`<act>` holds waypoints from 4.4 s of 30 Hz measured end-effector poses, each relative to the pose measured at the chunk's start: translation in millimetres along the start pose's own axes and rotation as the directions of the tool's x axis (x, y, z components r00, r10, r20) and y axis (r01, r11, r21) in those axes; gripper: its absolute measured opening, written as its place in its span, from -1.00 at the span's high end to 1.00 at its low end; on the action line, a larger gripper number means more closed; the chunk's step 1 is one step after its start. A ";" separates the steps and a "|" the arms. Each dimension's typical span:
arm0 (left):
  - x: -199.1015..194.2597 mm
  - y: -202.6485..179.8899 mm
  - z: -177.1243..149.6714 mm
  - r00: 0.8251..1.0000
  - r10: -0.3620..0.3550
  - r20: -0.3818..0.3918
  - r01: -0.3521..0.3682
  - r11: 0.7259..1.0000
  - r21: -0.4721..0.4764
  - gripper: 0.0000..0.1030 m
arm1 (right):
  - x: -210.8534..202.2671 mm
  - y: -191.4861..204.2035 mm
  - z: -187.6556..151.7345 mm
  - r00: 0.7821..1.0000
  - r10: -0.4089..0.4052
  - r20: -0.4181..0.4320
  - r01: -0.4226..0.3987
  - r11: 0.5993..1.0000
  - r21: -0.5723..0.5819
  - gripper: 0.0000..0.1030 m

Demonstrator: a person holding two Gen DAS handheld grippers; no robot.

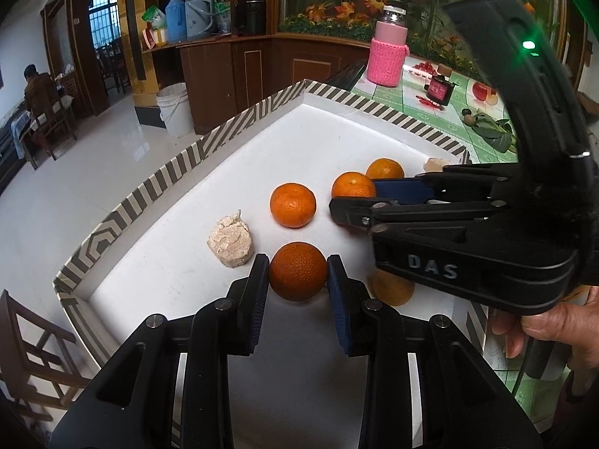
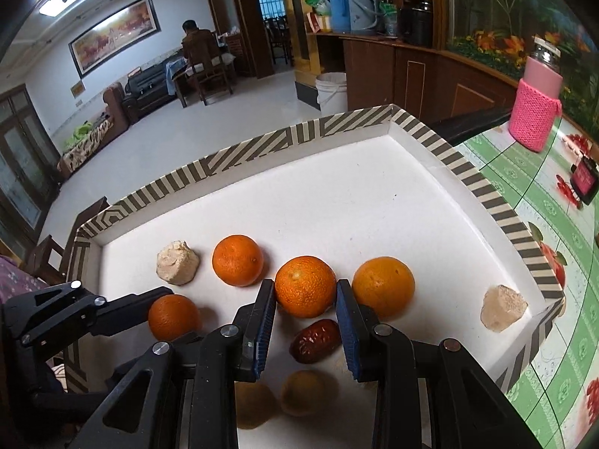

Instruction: Organize fruits

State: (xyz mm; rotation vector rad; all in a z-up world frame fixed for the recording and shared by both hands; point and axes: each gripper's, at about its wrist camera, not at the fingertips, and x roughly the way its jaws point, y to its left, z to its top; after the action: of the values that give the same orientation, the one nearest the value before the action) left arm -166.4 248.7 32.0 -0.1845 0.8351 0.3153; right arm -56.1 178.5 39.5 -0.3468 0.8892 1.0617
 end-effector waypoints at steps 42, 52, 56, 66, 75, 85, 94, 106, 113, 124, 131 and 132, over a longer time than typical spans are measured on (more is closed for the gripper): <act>-26.3 -136.6 18.9 0.983 -0.142 0.115 0.122 0.979 0.164 -0.27 | -171.8 -91.4 -152.4 0.943 -0.294 0.156 0.217 0.898 0.382 0.38; -7.7 -209.9 17.8 0.970 -0.243 0.024 0.228 0.935 0.272 -0.27 | -203.8 -147.3 -208.2 0.911 -0.403 0.084 0.305 0.798 0.519 0.38; -0.8 -222.8 20.3 0.965 -0.261 0.000 0.251 0.926 0.281 -0.27 | -215.3 -171.5 -221.3 0.901 -0.431 0.054 0.329 0.758 0.564 0.38; -6.3 -192.8 22.9 0.961 -0.276 0.008 0.266 0.934 0.240 -0.27 | -230.4 -194.8 -234.3 0.890 -0.455 0.045 0.339 0.722 0.603 0.37; -13.1 -144.6 21.6 0.974 -0.225 0.021 0.217 0.959 0.182 -0.27 | -217.1 -195.6 -224.5 0.906 -0.419 0.063 0.302 0.743 0.598 0.36; -4.6 -159.1 15.4 0.970 -0.242 -0.009 0.238 0.947 0.214 -0.27 | -218.6 -194.1 -227.8 0.903 -0.427 0.051 0.319 0.744 0.587 0.34; -0.5 -153.8 18.8 0.972 -0.233 -0.009 0.230 0.950 0.210 -0.27 | -257.8 -199.8 -251.6 0.864 -0.503 0.034 0.381 0.695 0.610 0.32; 0.8 -137.8 24.7 0.970 -0.242 -0.023 0.242 0.954 0.178 -0.27 | -282.7 -207.2 -278.9 0.861 -0.505 0.051 0.350 0.663 0.662 0.29; 0.1 -155.3 28.9 0.965 -0.263 -0.022 0.262 0.945 0.196 -0.27 | -253.3 -191.3 -255.0 0.893 -0.439 0.096 0.280 0.710 0.647 0.28; 8.3 -176.0 30.3 0.962 -0.268 -0.053 0.273 0.935 0.225 -0.27 | -193.2 -160.3 -196.2 0.938 -0.345 0.048 0.273 0.814 0.513 0.28; 12.1 -195.7 37.2 0.954 -0.296 -0.055 0.300 0.922 0.244 -0.27 | -195.7 -194.3 -196.8 0.929 -0.368 0.031 0.292 0.784 0.548 0.28; 14.0 -198.9 38.0 0.953 -0.296 -0.058 0.301 0.921 0.248 -0.27 | -198.3 -201.8 -197.2 0.923 -0.384 0.025 0.307 0.772 0.557 0.28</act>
State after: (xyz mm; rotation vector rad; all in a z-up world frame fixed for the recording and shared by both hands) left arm -62.4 75.8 54.0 -0.0726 0.8446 -0.0828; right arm -10.7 -163.4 39.2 0.0481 0.9178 0.4464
